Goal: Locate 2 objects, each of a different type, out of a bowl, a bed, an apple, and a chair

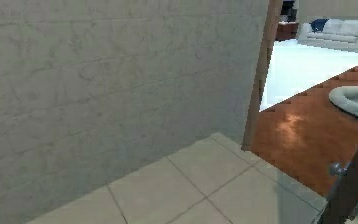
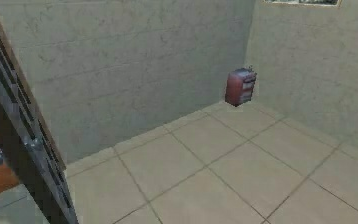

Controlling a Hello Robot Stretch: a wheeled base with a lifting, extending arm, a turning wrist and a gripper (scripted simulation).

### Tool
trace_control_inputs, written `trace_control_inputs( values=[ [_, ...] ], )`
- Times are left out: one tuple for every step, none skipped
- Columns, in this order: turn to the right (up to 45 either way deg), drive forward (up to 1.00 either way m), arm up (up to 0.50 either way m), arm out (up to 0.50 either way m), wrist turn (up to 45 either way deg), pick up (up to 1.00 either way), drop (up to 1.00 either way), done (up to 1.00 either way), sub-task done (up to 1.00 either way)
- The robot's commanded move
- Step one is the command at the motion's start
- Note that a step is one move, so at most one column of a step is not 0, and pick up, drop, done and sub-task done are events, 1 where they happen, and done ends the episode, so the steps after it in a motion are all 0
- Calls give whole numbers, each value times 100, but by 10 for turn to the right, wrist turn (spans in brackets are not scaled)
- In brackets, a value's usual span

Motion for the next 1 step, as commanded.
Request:
trace_control_inputs(
  values=[
    [0, 45, 0, 0, 0, 0, 0, 0, 0]
  ],
)
